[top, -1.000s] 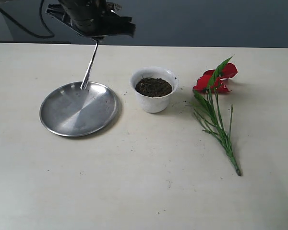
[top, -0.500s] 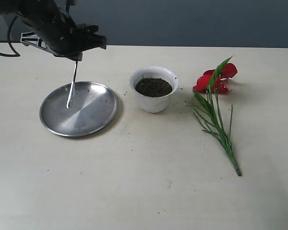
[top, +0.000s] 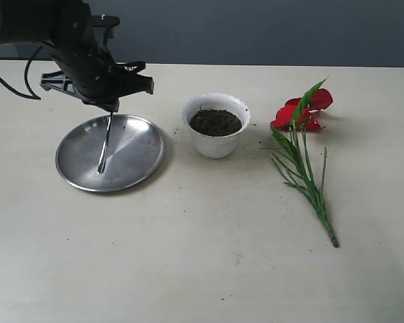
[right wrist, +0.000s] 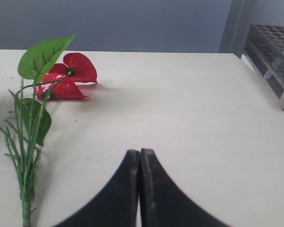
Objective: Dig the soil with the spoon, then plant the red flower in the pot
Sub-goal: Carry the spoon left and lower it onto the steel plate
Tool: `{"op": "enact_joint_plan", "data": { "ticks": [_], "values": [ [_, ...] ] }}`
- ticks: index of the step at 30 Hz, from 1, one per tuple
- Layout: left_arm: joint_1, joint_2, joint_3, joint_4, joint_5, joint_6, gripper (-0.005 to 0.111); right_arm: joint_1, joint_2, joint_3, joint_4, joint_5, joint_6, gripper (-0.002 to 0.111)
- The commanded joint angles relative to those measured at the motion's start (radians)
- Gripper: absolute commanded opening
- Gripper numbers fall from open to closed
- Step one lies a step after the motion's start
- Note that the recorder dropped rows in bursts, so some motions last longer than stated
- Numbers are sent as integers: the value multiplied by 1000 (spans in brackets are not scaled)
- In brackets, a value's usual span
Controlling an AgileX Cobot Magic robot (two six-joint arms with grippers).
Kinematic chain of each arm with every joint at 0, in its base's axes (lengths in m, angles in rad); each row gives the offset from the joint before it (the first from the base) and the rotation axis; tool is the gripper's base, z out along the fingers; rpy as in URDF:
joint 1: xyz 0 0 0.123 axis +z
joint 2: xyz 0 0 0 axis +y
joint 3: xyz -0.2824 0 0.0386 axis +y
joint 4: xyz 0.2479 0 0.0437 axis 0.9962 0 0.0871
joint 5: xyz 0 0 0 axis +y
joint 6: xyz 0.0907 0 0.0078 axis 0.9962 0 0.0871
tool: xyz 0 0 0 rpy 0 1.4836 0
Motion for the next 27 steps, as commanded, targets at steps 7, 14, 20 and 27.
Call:
{"op": "enact_joint_plan", "data": {
  "ticks": [7, 14, 20, 27],
  "values": [
    [29, 63, 4, -24, 37, -18, 0, -3, -3, 5, -2, -12, -1, 0],
    [40, 92, 4, -34, 51, -18, 0, -3, -3, 5, -2, -12, -1, 0],
    [40, 92, 4, -57, 12, -18, 0, -3, -3, 5, -2, -12, -1, 0],
    [40, 123, -39, -77, 71, 9, 0, -3, -3, 5, -2, -12, -1, 0]
  ]
}}
